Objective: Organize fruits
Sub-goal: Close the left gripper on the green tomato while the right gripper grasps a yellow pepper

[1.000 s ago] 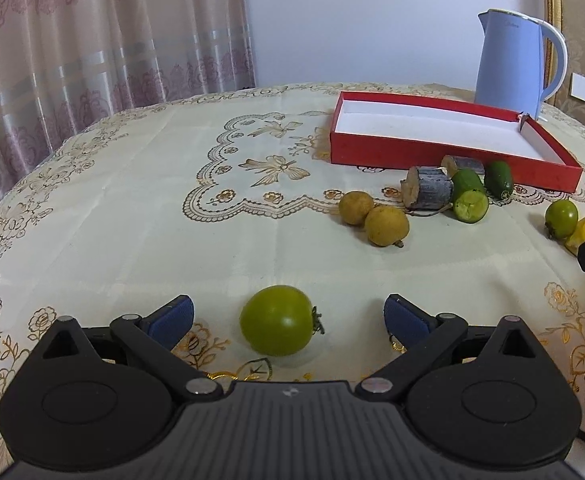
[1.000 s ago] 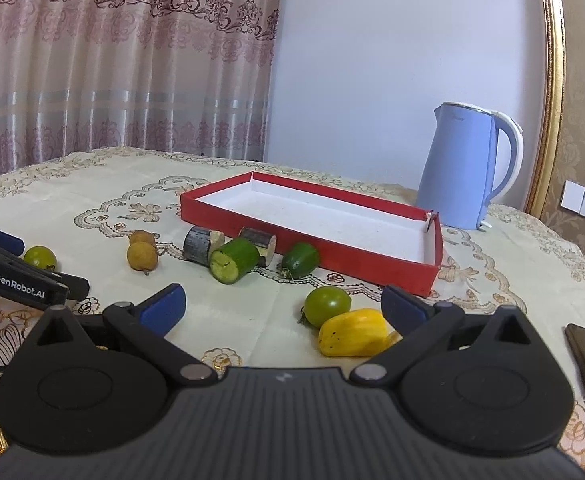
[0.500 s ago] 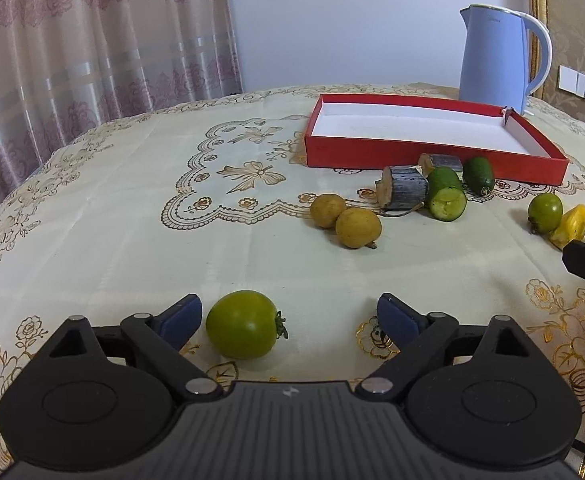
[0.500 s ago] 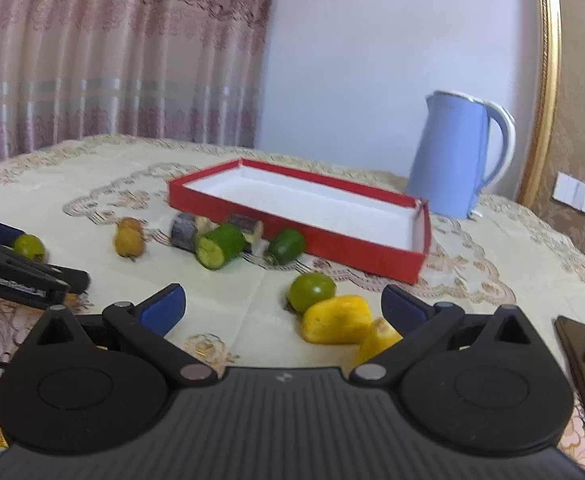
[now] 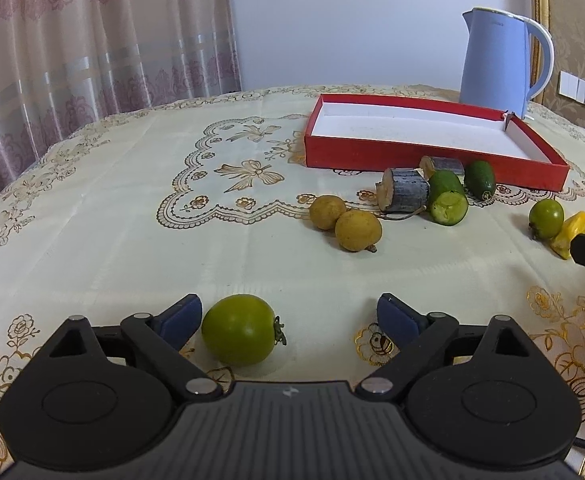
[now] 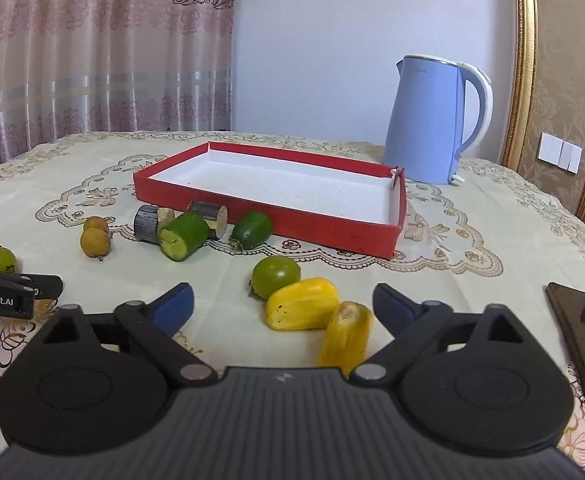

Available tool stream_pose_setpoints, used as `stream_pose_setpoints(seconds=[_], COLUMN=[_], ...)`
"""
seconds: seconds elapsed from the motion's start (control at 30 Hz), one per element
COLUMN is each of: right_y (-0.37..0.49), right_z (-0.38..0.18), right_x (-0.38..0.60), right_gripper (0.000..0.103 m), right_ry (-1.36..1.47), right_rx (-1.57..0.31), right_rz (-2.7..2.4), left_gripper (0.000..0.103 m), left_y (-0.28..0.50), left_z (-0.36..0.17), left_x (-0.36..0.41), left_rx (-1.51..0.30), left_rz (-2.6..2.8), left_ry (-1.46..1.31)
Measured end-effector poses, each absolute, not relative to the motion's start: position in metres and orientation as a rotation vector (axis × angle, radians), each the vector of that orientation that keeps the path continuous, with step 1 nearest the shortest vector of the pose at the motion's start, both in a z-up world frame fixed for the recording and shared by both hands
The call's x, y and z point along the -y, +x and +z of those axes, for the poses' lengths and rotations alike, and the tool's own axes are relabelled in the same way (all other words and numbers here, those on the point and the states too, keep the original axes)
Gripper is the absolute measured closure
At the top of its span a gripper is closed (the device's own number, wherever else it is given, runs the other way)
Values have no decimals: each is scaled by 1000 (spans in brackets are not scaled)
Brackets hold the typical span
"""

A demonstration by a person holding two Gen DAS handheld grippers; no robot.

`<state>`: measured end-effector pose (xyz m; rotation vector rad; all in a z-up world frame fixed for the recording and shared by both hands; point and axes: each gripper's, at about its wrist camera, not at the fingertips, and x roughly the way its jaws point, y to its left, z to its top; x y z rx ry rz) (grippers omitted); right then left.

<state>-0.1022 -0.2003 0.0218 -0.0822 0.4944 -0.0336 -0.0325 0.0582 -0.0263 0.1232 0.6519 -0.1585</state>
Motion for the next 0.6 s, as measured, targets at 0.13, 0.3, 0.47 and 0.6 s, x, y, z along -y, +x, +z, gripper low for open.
stream_pose_setpoints(seconds=[0.13, 0.3, 0.47, 0.6], right_y=[-101, -101, -103, -107], right_z=[21, 19, 21, 24], right_x=[201, 201, 204, 209], right_gripper=[10, 26, 20, 16], right_ry=[-94, -112, -96, -90], right_rx=[-499, -504, -492, -479], right_rz=[-40, -50, -43, -37], left_gripper=[7, 7, 7, 8], left_y=[-32, -32, -35, -37], left_z=[-26, -26, -26, -25], left_x=[-58, -58, -61, -65], left_rx=[-647, -645, -632, -614], left_rz=[-157, -159, -164, -170], left_ry=[130, 131, 139, 140])
